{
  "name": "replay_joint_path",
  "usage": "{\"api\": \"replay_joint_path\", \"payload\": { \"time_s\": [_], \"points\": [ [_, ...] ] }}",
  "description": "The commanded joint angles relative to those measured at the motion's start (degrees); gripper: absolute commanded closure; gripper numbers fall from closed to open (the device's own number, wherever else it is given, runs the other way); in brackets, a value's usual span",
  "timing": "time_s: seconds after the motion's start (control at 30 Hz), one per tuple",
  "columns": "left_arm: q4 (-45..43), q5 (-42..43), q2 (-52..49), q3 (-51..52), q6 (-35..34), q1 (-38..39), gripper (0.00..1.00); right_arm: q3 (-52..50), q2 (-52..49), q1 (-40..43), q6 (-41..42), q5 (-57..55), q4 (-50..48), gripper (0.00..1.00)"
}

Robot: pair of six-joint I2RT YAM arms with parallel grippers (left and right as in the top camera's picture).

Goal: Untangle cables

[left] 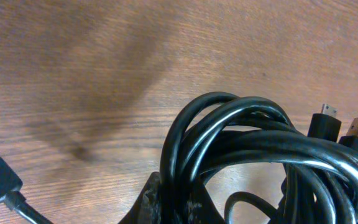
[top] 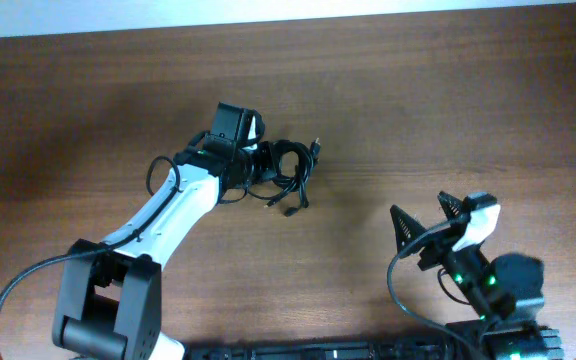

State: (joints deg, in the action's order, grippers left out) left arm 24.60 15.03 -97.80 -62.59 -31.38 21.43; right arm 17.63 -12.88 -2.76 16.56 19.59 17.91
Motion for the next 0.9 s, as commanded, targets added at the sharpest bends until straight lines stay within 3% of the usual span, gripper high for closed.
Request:
{"api": "replay_joint_path", "payload": {
  "time_s": [0.0,0.17,0.37,0.43,0.5,0.6,0.87],
  "points": [
    [0.35,5.25,1.36,-1.09,-0.7,-0.09,1.0,9.14,-9.99,0.17,0.39,2.23,4.39,0.01],
    [-0.35,10.29,1.4,-1.11,3.23,0.2,1.0,21.11,-25.49,0.17,0.26,8.46,10.67,0.01],
    [-1.14,9.27,2.12,-2.89,3.19,4.57,1.0,22.91,-34.99,0.17,2.62,20.09,7.58,0.01],
    [0.09,5.68,2.27,-5.05,3.15,7.43,1.0,22.91,-37.09,0.17,-0.83,21.86,7.91,0.12],
    [2.45,1.03,2.29,-7.48,2.23,9.97,1.0,22.91,-38.4,0.17,-1.81,22.01,8.5,0.18],
    [4.87,-5.53,2.32,-11.06,0.42,13.31,1.0,22.91,-38.93,0.17,-4.42,21.92,9.33,0.41],
    [4.72,-8.46,2.32,-14.84,-6.34,15.93,1.0,22.91,-38.93,0.15,-5.86,21.81,11.02,0.44]
  ]
}}
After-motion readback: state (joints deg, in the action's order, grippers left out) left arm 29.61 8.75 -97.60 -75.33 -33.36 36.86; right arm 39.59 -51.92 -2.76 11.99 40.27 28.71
